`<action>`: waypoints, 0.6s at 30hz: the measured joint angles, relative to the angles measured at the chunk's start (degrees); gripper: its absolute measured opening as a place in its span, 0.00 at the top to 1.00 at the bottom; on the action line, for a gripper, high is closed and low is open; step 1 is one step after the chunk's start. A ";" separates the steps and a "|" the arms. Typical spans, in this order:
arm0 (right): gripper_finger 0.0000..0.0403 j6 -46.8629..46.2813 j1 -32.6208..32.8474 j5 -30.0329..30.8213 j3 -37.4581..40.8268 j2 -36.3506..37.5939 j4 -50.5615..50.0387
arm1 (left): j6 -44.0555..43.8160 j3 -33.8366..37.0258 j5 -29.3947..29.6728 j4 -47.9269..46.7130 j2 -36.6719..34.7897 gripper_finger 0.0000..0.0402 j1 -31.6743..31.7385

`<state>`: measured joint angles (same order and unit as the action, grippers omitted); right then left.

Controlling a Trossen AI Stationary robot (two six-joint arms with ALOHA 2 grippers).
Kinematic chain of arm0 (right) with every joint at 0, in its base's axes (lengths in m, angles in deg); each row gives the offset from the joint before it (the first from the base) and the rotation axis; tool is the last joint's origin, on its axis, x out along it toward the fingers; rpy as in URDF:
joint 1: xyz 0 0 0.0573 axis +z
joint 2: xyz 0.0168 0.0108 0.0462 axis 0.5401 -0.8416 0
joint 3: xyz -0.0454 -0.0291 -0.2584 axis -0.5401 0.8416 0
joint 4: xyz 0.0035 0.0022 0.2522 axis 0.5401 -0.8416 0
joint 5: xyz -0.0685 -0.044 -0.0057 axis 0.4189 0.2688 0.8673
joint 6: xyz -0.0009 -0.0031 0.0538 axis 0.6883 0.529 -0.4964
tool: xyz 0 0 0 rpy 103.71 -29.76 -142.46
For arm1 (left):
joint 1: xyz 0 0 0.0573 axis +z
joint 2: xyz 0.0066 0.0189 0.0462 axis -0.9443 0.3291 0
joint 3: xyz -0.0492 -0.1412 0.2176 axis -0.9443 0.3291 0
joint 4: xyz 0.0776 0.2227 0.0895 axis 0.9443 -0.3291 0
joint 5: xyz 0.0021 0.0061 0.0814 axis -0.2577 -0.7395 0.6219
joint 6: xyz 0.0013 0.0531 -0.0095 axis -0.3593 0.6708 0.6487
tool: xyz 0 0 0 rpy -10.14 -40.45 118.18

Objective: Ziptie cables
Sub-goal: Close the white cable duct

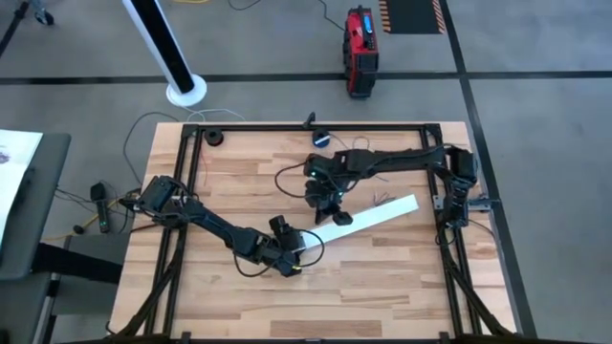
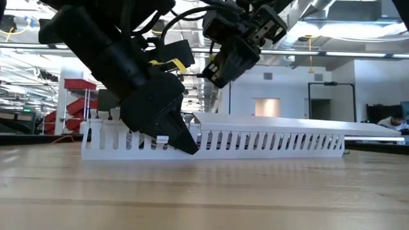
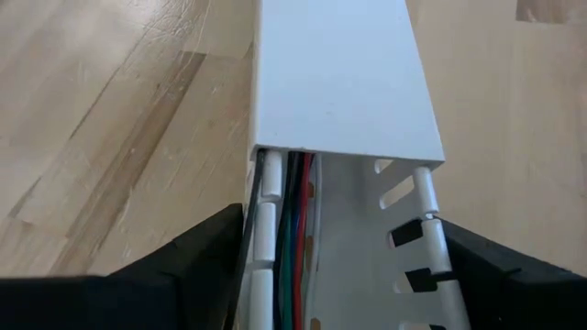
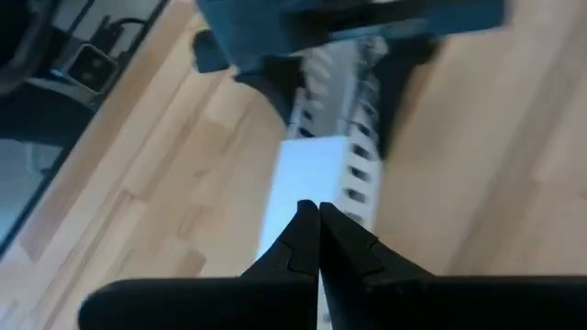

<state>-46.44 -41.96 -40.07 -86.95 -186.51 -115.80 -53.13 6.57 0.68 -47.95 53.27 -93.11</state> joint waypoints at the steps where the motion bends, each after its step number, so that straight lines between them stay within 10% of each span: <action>1: 1.00 -0.01 0.25 -0.53 0.00 -0.62 0.52 | 0.03 0.01 -0.03 0.00 0.00 0.33 0.00; 18: 1.00 3.03 1.28 -4.55 7.33 -1.97 7.76 | 0.11 0.03 -1.09 1.67 0.02 0.33 0.05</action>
<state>-43.40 -40.68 -44.62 -79.62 -188.48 -108.04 -53.02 6.61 -0.40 -46.29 53.29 -93.06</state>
